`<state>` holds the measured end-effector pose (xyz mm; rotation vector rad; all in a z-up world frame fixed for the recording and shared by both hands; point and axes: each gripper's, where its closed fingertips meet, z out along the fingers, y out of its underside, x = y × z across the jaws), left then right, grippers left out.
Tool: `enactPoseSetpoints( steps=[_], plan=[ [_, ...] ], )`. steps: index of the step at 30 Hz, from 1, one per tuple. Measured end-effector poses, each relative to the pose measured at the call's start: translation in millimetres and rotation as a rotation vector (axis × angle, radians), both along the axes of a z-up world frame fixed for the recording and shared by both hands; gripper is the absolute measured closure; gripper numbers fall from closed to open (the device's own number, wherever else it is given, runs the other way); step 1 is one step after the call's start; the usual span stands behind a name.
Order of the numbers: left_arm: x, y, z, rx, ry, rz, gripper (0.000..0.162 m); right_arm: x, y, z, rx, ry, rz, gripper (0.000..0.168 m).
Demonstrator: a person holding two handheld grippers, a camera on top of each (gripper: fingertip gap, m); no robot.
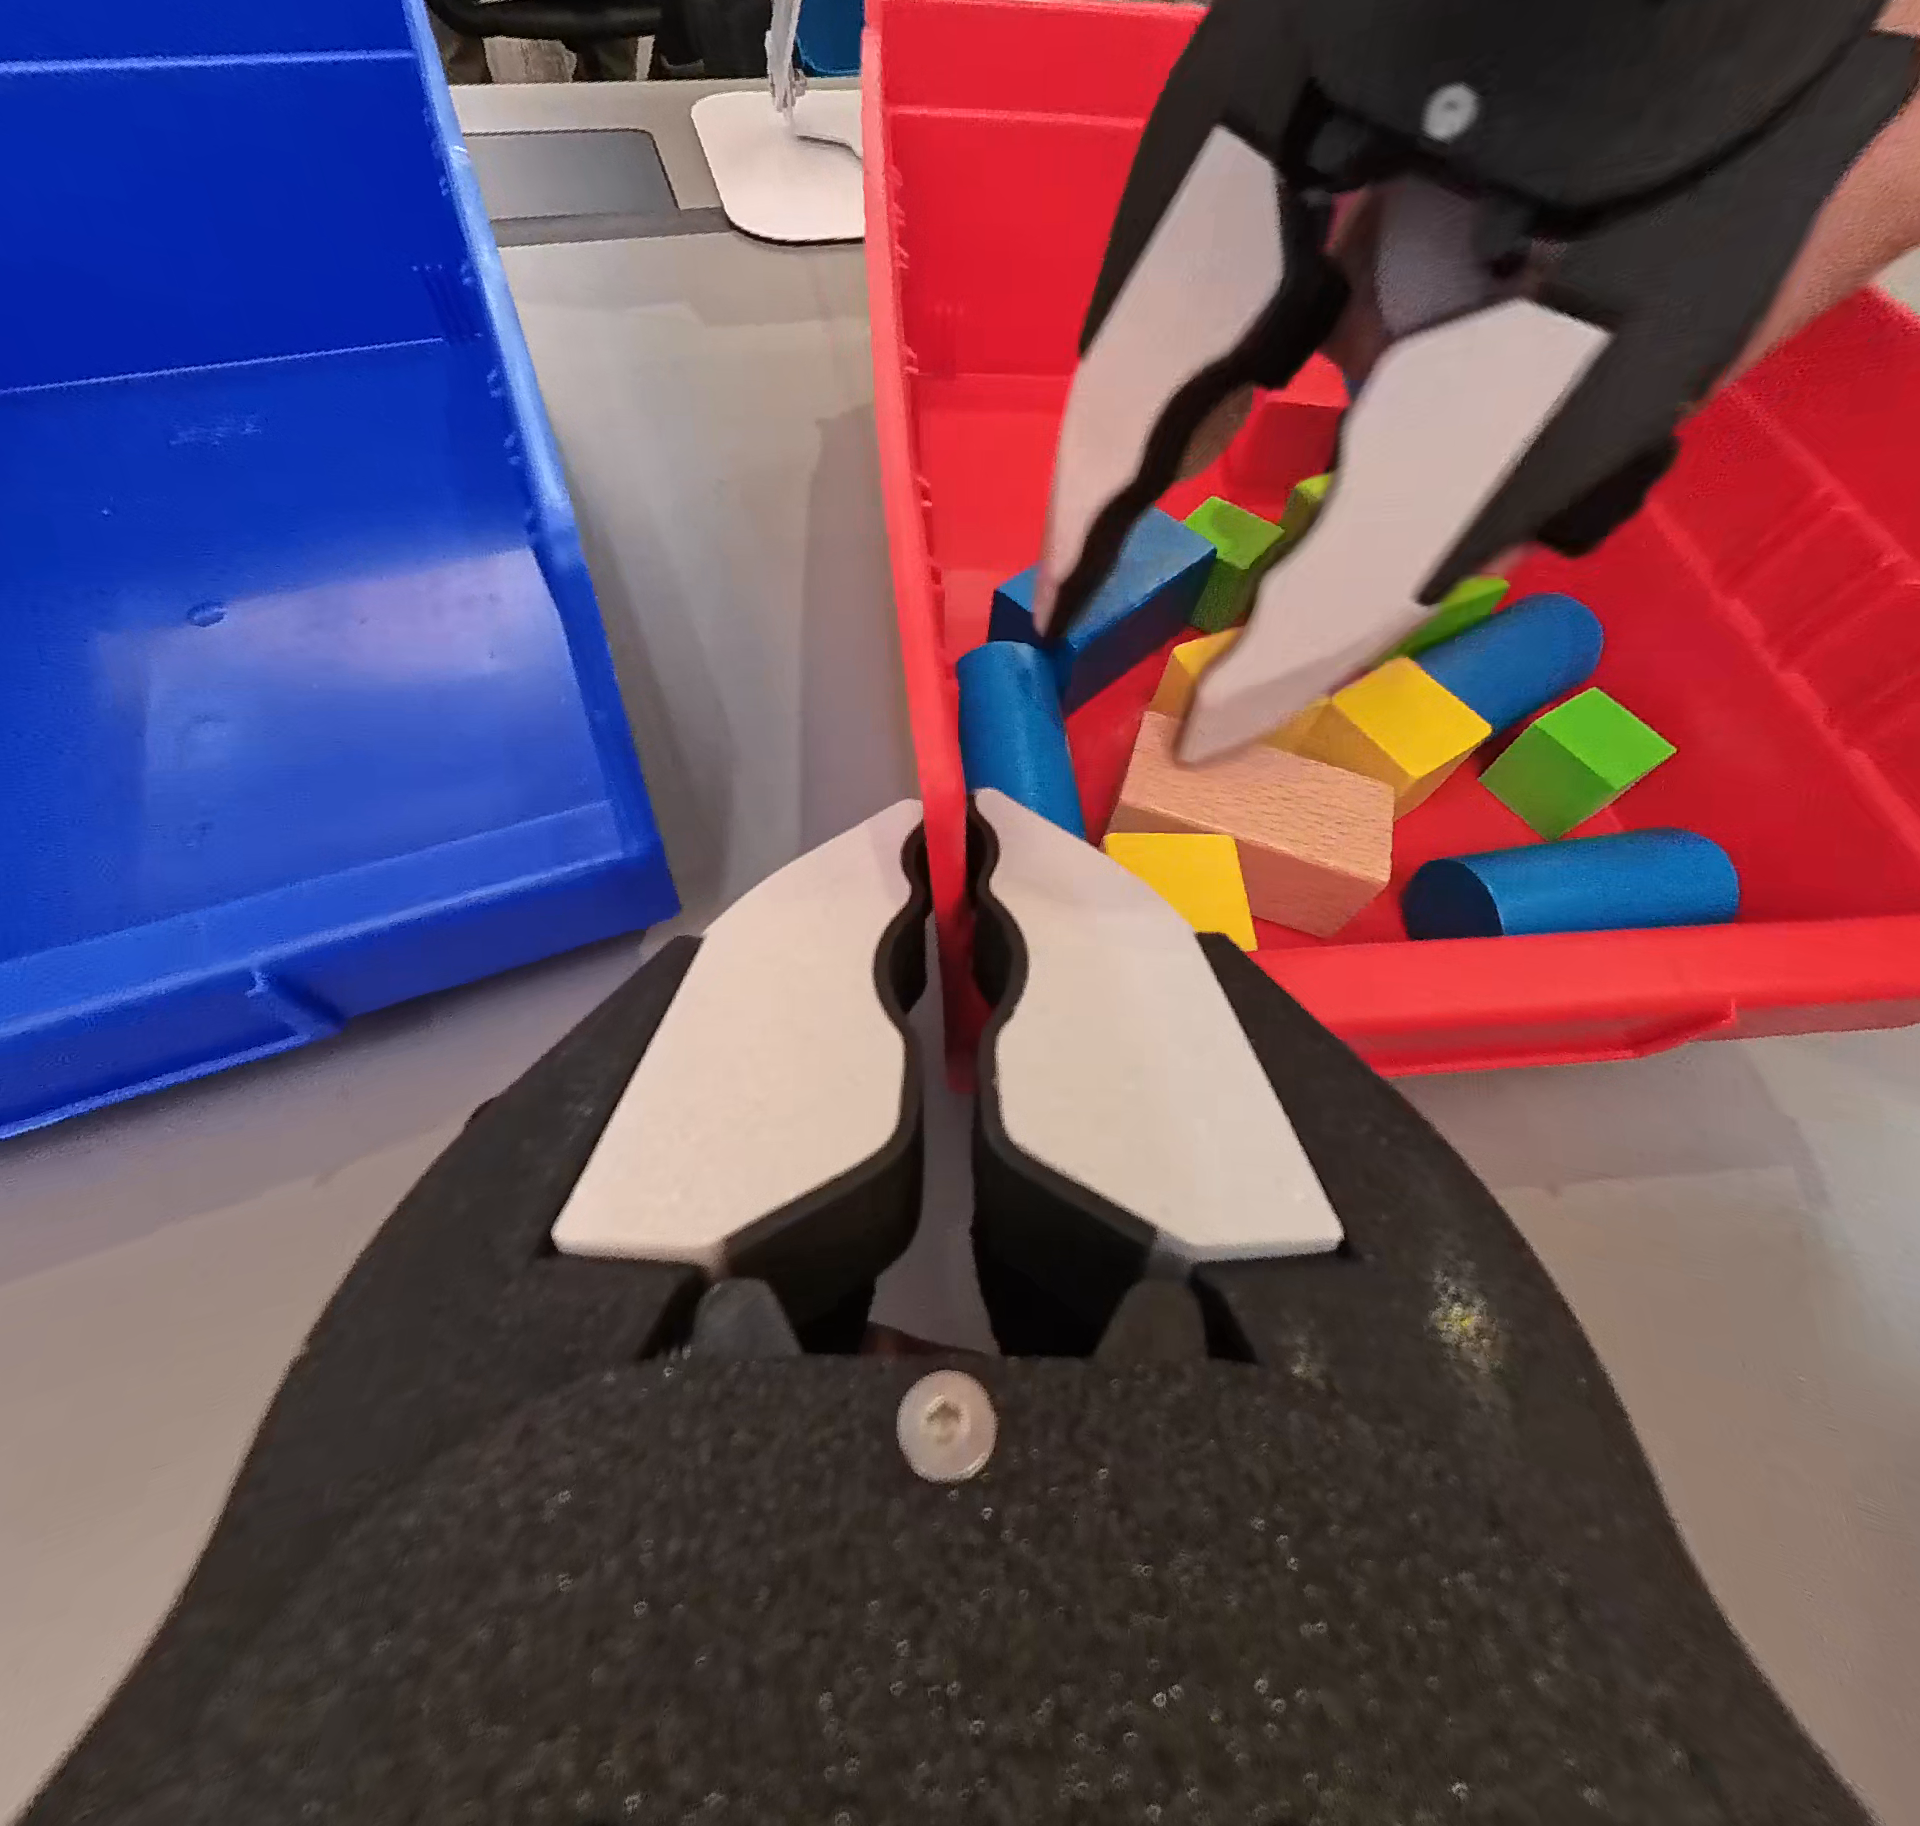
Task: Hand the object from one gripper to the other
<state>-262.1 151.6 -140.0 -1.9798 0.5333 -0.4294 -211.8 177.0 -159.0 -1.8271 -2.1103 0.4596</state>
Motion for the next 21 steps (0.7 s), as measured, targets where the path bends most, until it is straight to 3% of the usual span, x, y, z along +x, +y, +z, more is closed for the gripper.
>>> enactPoseSetpoints(
  steps=[1,2,4,5,6,9,12,14,15,17,21],
  plan=[
    [0,0,0,0.000,-0.002,-0.001,0.159,8,12,-4,0.012,-0.046,-0.032,0.121],
    [0,0,0,0.001,-0.003,-0.002,0.159,19,28,-3,0.030,-0.074,-0.077,0.128],
    [0,0,0,0.003,-0.005,-0.003,0.159,78,84,-14,0.232,-0.326,-0.178,0.119],
    [0,0,0,0.003,-0.006,-0.004,0.159,109,114,-11,0.347,-0.422,-0.246,0.131],
    [0,0,0,0.003,-0.006,-0.005,0.159,127,123,-8,0.345,-0.454,-0.289,0.125],
    [0,0,0,0.003,-0.011,-0.006,0.158,91,77,11,0.041,-0.199,-0.281,0.125],
    [0,0,0,0.003,-0.010,-0.005,0.158,33,-19,27,-0.143,-0.015,0.052,0.123],
    [0,0,0,0.001,-0.013,-0.007,0.158,23,-50,10,-0.107,-0.076,0.203,0.123],
    [0,0,0,0.000,-0.013,-0.007,0.158,22,-56,0,-0.099,-0.121,0.234,0.121],
    [0,0,0,0.000,-0.013,-0.009,0.158,0,-60,4,-0.076,0.018,0.298,0.126],
    [1,0,0,0.003,-0.007,-0.012,0.159,28,-10,-28,0.145,-0.228,0.365,0.115]
  ],
)
